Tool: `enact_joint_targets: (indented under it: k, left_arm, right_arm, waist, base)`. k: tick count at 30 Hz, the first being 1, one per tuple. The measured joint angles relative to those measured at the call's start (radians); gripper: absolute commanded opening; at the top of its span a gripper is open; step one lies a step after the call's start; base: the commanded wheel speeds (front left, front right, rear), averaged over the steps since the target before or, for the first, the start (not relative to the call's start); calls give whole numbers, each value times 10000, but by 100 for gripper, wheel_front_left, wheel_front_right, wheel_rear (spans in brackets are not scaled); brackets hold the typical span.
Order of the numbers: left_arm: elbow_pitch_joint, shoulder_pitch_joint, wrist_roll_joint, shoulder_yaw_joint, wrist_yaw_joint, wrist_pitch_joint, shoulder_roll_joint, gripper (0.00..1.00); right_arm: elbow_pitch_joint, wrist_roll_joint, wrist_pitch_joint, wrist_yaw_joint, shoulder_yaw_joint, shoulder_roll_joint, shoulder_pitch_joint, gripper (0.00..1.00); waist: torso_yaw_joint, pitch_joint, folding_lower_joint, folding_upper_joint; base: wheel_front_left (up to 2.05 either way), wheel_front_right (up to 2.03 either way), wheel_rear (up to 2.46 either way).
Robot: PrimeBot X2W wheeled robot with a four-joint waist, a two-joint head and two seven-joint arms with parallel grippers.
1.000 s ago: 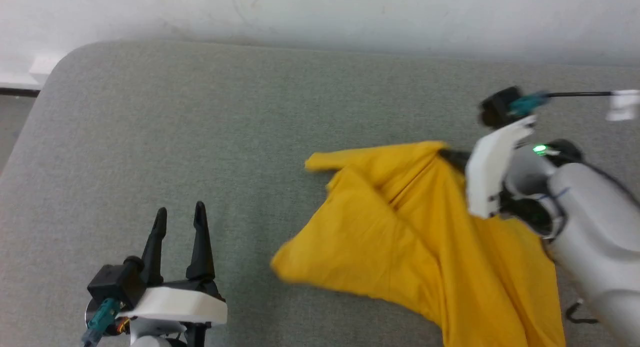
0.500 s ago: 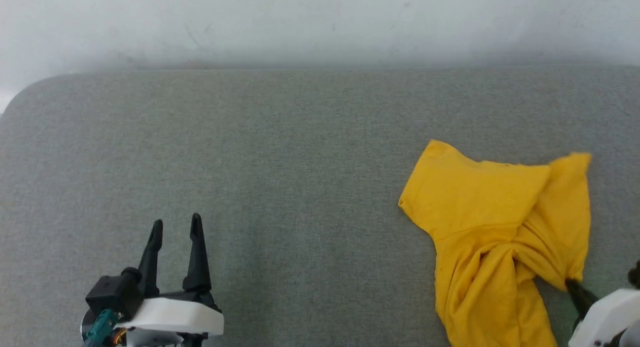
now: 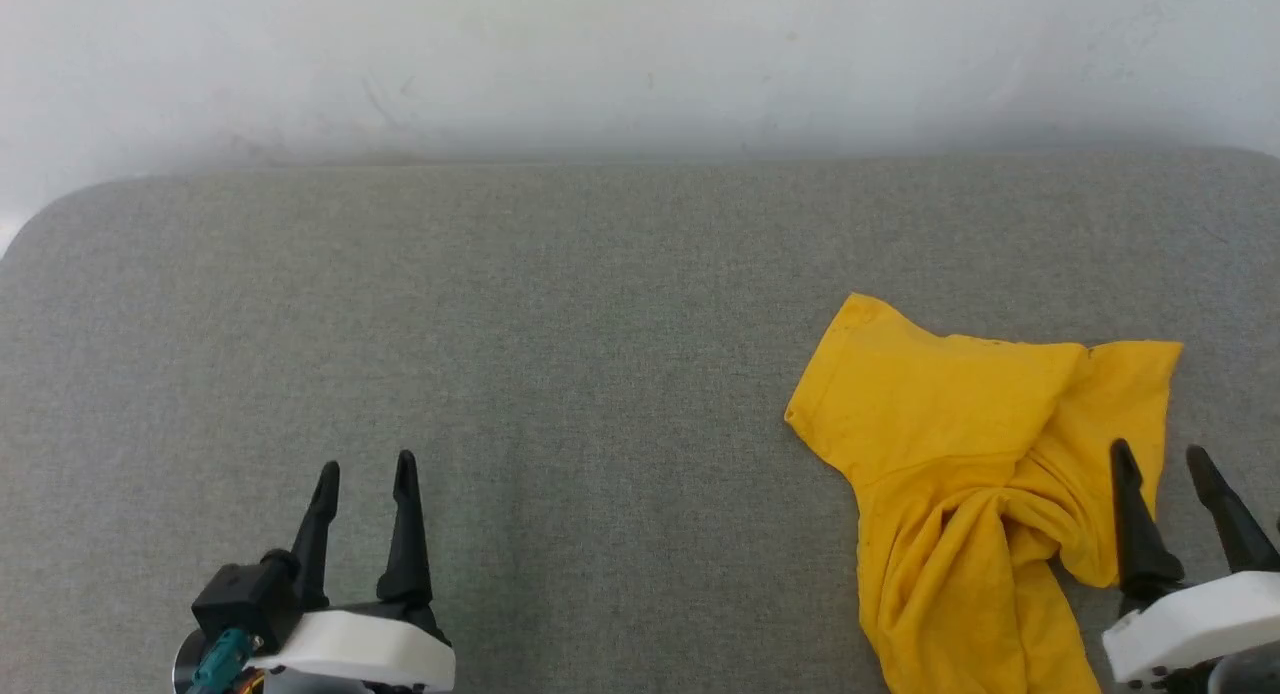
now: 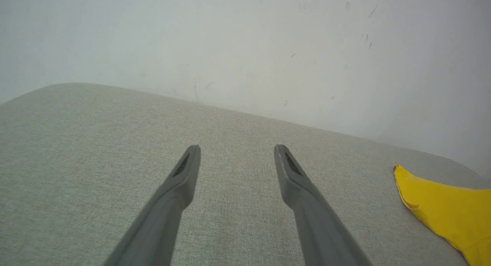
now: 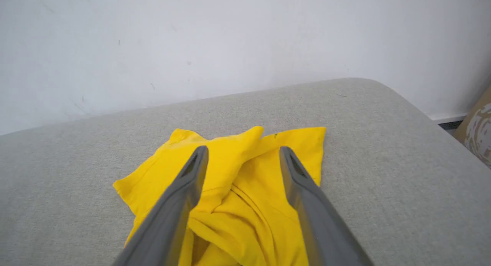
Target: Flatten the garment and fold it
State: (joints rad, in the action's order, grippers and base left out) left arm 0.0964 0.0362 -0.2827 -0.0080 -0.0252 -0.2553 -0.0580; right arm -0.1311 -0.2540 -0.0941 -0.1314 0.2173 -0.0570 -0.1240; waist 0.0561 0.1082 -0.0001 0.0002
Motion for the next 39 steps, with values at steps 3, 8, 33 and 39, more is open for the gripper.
enact_joint_targets:
  k: [3,8,33,39]
  left_arm:
    - [2,72,19,-42,31,90,-25,100]
    - [-73,84,113,-176,98,326,-119,100]
    - [-125,-463,125,-418,362,422,-228,100]
    - [157,-633,4,-504,360,291,-174,100]
  right_arm:
    - [-382,259,171,0,-449,25,-82,100]
    - [-943,445,253,0,-1009,40,-430,100]
    - [3440,-1419,-4357,0,-5193,-1662,4064,100]
    - [5271,-2088,-5611,0,-6251,-1804,5339,100]
  waist:
    - [0,-143,0,0]
    - [-19,-263,-1,-1]
    - [122,376,2,-1]
    - [561,585,3,-1]
  base:
    - [0,0,0]
    - [0,0,0]
    - [0,0,0]
    - [0,0,0]
